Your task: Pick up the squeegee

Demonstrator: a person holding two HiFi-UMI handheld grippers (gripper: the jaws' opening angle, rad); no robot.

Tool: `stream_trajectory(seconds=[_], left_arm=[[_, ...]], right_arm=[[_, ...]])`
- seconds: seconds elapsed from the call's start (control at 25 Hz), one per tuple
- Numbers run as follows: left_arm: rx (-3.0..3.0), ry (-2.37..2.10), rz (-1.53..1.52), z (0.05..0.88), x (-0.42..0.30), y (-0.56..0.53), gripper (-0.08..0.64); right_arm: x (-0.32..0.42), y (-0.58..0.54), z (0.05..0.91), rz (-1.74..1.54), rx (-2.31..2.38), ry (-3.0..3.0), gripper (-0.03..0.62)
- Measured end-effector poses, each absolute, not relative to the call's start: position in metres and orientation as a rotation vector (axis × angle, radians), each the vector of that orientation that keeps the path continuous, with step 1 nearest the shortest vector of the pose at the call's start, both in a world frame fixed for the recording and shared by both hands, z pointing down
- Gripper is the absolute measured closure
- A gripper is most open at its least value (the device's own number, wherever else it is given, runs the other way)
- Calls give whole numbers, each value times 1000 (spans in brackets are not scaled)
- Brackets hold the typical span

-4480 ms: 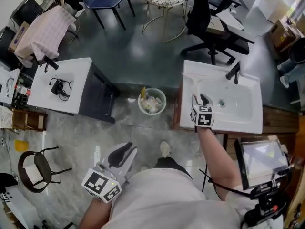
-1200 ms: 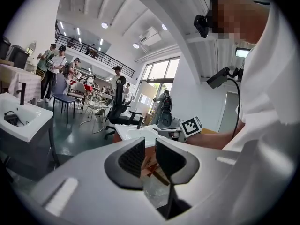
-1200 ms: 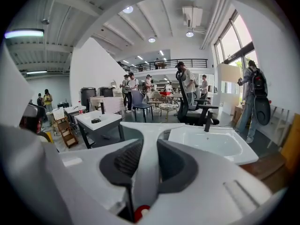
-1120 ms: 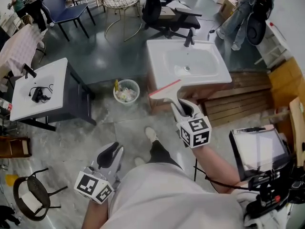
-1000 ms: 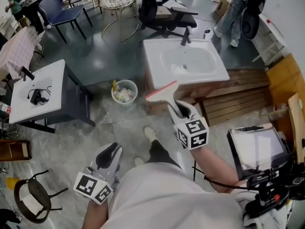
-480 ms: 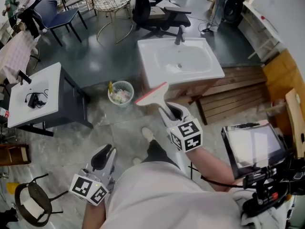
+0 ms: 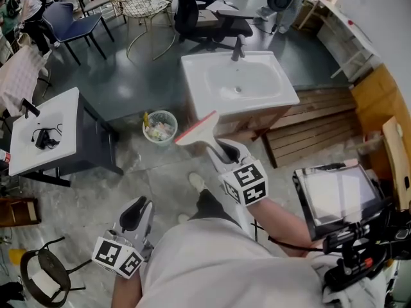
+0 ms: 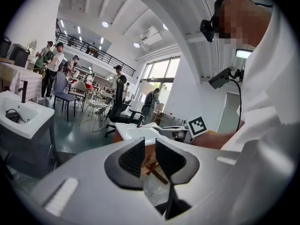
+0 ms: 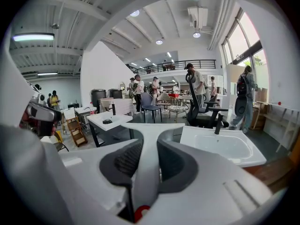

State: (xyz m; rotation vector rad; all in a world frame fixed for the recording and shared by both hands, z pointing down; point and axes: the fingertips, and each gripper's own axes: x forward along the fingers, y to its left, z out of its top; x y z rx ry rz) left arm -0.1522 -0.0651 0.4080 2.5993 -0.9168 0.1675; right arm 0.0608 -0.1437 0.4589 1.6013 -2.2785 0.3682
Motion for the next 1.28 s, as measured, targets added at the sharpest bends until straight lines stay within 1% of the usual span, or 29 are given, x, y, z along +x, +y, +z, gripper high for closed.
stream_trajectory(seconds=[1.28], left_arm=[[2588, -887, 175, 415, -148, -76, 483]], right_arm=[[64, -153, 460, 366, 1611, -2259, 492]])
